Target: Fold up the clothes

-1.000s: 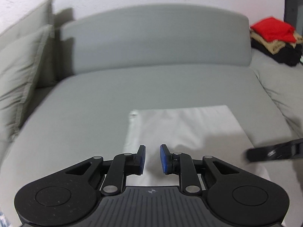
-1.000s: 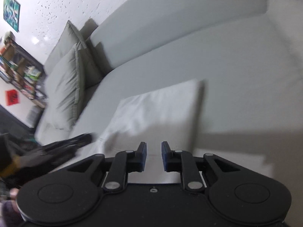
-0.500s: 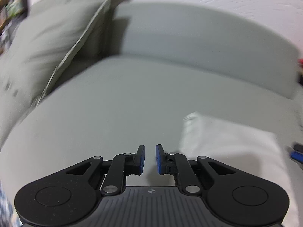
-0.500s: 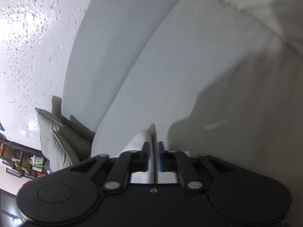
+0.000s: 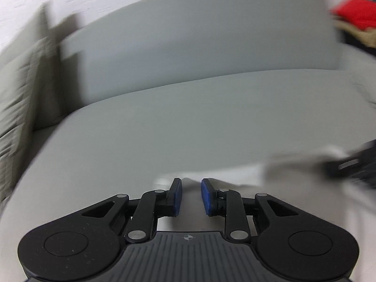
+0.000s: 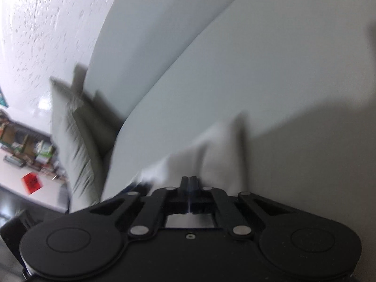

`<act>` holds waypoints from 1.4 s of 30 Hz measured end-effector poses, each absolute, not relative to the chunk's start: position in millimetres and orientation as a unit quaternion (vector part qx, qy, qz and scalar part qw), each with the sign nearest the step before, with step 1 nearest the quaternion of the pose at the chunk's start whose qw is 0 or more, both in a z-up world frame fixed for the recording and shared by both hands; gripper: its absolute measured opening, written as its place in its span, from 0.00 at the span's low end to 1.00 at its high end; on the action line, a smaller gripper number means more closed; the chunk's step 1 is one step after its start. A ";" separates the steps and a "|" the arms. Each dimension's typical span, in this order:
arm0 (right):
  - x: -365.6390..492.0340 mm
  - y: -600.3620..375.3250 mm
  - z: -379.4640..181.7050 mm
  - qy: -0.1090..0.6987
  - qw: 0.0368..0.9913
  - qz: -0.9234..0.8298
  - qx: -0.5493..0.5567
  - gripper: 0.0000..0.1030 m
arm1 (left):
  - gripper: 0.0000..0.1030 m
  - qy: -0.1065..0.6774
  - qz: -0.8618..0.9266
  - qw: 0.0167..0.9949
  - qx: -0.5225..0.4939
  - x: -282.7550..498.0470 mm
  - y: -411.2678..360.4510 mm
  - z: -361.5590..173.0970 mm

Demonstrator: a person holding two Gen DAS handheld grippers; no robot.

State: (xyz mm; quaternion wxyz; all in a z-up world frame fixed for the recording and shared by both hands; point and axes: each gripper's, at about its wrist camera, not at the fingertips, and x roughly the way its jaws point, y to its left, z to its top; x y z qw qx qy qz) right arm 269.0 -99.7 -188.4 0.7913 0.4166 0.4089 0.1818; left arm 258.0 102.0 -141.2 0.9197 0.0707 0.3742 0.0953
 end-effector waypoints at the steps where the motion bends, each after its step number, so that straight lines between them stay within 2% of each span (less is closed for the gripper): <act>1: 271.2 -105.0 -192.0 0.395 0.799 0.164 0.423 0.00 | 0.34 0.375 0.119 0.917 0.056 259.7 109.8 -143.1; 3: 272.3 -117.8 -194.2 0.370 0.812 0.116 0.436 0.00 | 0.37 0.375 0.145 0.915 0.021 255.8 122.0 -139.4; 4: 270.8 -124.4 -194.1 0.360 0.818 0.093 0.440 0.00 | 0.35 0.378 0.164 0.911 0.019 253.1 125.9 -138.3; 5: 267.9 -130.5 -193.3 0.357 0.818 0.082 0.444 0.00 | 0.27 0.387 0.185 0.903 0.036 248.5 127.2 -138.2; 7: 259.6 -141.2 -189.2 0.358 0.815 0.073 0.450 0.02 | 0.28 0.399 0.183 0.898 0.022 231.8 137.4 -132.2; 10: 233.4 -154.0 -173.9 0.368 0.817 0.069 0.438 0.16 | 0.31 0.398 0.169 0.902 -0.008 194.1 151.2 -113.2; 12: 209.8 -164.2 -160.6 0.377 0.818 0.070 0.428 0.31 | 0.31 0.393 0.158 0.906 -0.015 168.9 154.4 -99.8; 14: 187.6 -168.1 -146.7 0.390 0.822 0.070 0.408 0.36 | 0.32 0.388 0.140 0.911 -0.016 139.3 155.8 -87.7; 19: 137.8 -151.7 -111.1 0.432 0.830 0.141 0.324 0.35 | 0.30 0.382 0.060 0.922 0.002 88.4 138.7 -77.9; 20: 129.0 -141.4 -103.4 0.433 0.835 0.165 0.296 0.33 | 0.29 0.384 0.045 0.922 0.010 83.1 130.7 -78.9; 21: 120.1 -128.6 -95.5 0.430 0.843 0.191 0.263 0.22 | 0.29 0.385 0.029 0.922 0.018 77.7 122.7 -79.9; 23: 108.4 -102.9 -85.9 0.429 0.846 0.234 0.213 0.15 | 0.25 0.388 0.000 0.921 0.035 68.9 106.9 -82.8; 27: 96.9 -60.1 -83.7 0.443 0.844 0.273 0.129 0.15 | 0.23 0.395 -0.032 0.915 0.067 60.9 81.3 -98.9; 33: 60.3 -48.8 -94.2 0.474 0.842 0.257 0.026 0.13 | 0.20 0.425 -0.040 0.900 0.089 31.2 69.3 -104.9; 36: 47.7 -57.7 -81.2 0.487 0.833 0.263 0.023 0.13 | 0.20 0.433 -0.045 0.895 0.094 16.6 74.0 -97.0; 39: 44.9 -75.6 -69.3 0.495 0.825 0.268 0.056 0.15 | 0.26 0.419 -0.030 0.905 0.076 2.2 92.6 -84.3; 40: 44.7 -82.2 -64.3 0.491 0.826 0.269 0.069 0.19 | 0.27 0.405 -0.015 0.912 0.065 -0.3 101.7 -78.2; 42: 48.8 -92.0 -57.1 0.470 0.836 0.266 0.099 0.35 | 0.28 0.384 0.025 0.922 0.037 1.5 121.2 -68.7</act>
